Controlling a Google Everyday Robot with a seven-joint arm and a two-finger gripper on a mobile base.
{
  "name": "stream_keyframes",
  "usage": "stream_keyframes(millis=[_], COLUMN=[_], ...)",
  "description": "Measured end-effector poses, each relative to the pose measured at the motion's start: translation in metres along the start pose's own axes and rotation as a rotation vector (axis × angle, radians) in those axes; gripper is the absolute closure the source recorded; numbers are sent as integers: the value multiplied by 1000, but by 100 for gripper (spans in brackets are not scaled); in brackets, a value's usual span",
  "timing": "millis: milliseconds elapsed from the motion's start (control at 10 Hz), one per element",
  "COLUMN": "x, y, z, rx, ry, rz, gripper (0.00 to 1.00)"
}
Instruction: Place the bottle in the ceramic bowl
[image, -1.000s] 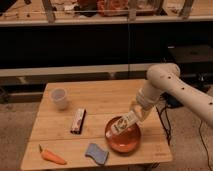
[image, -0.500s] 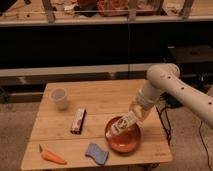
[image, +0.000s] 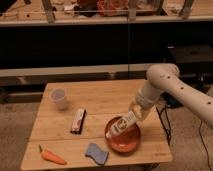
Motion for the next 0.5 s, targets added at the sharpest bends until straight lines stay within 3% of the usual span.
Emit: stream_keyframes(millis=[500], x=[0], y=[-1], z=[3], rx=[0], ry=[-13], rz=[-12], gripper=[100])
